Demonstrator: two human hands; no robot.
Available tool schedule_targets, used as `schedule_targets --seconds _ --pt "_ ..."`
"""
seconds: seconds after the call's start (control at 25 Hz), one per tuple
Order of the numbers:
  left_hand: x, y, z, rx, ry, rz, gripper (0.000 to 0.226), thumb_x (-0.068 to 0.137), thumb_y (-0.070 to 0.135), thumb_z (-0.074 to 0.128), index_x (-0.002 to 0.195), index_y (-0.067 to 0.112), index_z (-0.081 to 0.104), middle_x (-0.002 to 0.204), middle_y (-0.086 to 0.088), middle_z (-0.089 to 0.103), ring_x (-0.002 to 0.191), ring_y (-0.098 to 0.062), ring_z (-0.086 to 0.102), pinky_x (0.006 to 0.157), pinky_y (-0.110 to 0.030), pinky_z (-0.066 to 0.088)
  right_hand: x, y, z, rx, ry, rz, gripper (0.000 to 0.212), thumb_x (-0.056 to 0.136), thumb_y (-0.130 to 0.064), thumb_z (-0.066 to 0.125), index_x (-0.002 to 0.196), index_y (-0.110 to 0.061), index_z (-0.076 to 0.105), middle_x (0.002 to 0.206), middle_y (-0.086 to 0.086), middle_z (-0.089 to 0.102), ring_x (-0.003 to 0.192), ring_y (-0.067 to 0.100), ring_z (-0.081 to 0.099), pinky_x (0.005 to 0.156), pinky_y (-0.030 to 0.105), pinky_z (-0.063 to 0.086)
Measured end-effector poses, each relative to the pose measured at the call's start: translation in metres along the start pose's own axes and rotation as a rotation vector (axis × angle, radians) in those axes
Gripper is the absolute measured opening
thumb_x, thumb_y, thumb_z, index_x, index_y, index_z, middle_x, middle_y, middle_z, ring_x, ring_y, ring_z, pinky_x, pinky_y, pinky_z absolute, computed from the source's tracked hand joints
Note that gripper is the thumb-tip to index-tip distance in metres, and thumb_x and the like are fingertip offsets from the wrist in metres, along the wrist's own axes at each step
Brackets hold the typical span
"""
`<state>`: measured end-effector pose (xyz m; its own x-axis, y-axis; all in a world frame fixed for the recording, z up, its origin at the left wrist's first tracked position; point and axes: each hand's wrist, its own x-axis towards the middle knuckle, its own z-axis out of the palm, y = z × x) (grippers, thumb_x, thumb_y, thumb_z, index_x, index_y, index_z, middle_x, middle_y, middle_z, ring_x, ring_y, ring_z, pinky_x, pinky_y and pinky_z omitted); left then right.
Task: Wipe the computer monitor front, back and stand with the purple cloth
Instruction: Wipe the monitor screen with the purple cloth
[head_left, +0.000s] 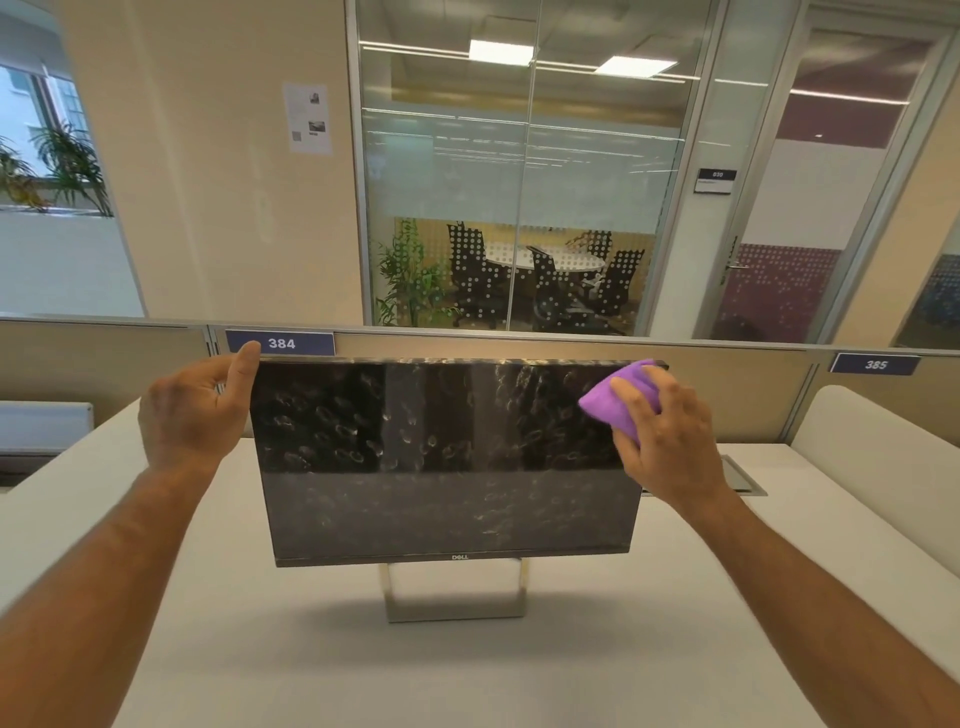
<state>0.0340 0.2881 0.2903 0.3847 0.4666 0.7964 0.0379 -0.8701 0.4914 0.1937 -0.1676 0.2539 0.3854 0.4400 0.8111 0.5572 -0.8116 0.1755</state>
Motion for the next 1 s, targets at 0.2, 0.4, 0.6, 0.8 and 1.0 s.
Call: schedule_targets --seconds 0.2,0.4,0.6,0.8,1.0 --pt "-0.001 0.002 0.001 -0.01 -0.011 -0.037 0.061 0.098 0.055 0.04 0.092 0.006 0.075 0.084 -0.017 0.072 0.069 -0.022 0.054 0.063 -0.027 0.039 0.009 -0.004 -0.003 0.047 0.037 0.101 0.07 0.071 -0.025 0.083 0.132 -0.013 0.051 0.134 0.022 0.048 0.11 0.034 0.051 0.082 0.046 0.05" --pt "0.0 0.004 -0.002 -0.019 -0.051 -0.065 0.06 0.098 0.056 0.04 0.096 0.007 0.075 0.089 -0.017 0.073 0.072 -0.021 0.054 0.064 -0.029 0.042 0.007 -0.016 0.0 -0.022 -0.094 -0.221 0.075 0.068 -0.03 0.085 0.133 -0.017 0.049 0.136 0.02 0.05 0.108 0.033 0.053 0.079 0.044 0.052" --pt "0.0 0.009 -0.007 -0.012 -0.083 -0.083 0.057 0.097 0.054 0.041 0.103 0.009 0.075 0.096 -0.017 0.073 0.077 -0.02 0.052 0.066 -0.032 0.043 0.011 -0.03 0.004 -0.01 -0.05 -0.149 0.072 0.071 -0.03 0.082 0.134 -0.016 0.049 0.137 0.02 0.049 0.108 0.033 0.052 0.079 0.045 0.051" --pt "0.0 0.011 -0.009 -0.006 -0.1 -0.101 0.057 0.096 0.054 0.042 0.104 0.009 0.075 0.097 -0.018 0.073 0.077 -0.018 0.05 0.067 -0.032 0.042 0.019 -0.032 0.005 0.046 0.001 0.075 0.067 0.074 -0.03 0.079 0.134 -0.016 0.051 0.138 0.019 0.047 0.11 0.033 0.051 0.081 0.045 0.051" --pt "0.0 0.014 -0.011 -0.011 -0.114 -0.098 0.055 0.096 0.054 0.041 0.107 0.011 0.075 0.098 -0.018 0.074 0.077 -0.021 0.052 0.066 -0.033 0.041 0.02 -0.038 0.003 -0.001 -0.065 -0.123 0.069 0.073 -0.031 0.08 0.133 -0.017 0.05 0.137 0.019 0.048 0.107 0.033 0.052 0.077 0.045 0.05"
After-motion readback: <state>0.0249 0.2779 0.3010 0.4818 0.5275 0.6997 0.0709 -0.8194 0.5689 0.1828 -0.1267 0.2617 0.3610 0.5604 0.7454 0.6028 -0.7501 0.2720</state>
